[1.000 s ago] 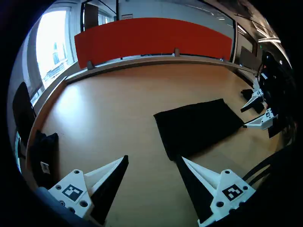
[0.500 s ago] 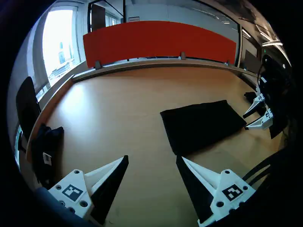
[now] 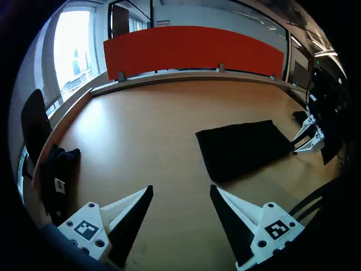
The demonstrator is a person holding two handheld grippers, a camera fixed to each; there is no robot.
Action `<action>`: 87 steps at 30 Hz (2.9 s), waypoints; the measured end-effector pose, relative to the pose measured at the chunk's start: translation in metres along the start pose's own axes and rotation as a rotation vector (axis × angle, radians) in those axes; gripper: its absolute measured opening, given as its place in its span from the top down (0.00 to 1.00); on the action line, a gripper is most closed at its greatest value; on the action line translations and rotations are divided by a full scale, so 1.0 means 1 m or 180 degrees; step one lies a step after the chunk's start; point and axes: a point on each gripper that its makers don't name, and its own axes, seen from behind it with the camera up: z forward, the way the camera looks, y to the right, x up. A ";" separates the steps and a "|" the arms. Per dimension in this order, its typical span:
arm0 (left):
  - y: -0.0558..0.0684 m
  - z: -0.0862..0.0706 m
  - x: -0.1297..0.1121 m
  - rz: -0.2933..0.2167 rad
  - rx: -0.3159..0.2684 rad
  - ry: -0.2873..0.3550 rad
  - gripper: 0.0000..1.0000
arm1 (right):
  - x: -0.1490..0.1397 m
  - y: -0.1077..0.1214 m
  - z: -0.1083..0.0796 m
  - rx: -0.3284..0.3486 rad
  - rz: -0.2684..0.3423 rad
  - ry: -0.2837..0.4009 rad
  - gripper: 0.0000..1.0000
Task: Fold towel
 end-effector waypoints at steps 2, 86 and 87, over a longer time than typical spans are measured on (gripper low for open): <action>0.000 -0.001 -0.001 0.0000 0.0004 -0.0008 0.07 | -0.001 -0.001 0.001 0.0012 -0.0015 -0.0011 0.51; -0.006 -0.031 -0.009 -0.0125 0.0111 0.0048 0.07 | 0.159 -0.030 -0.043 0.0124 -0.0748 0.0735 0.94; -0.006 -0.031 -0.009 -0.0131 0.0115 0.0050 0.07 | 0.160 -0.031 -0.043 0.0134 -0.0767 0.0733 0.94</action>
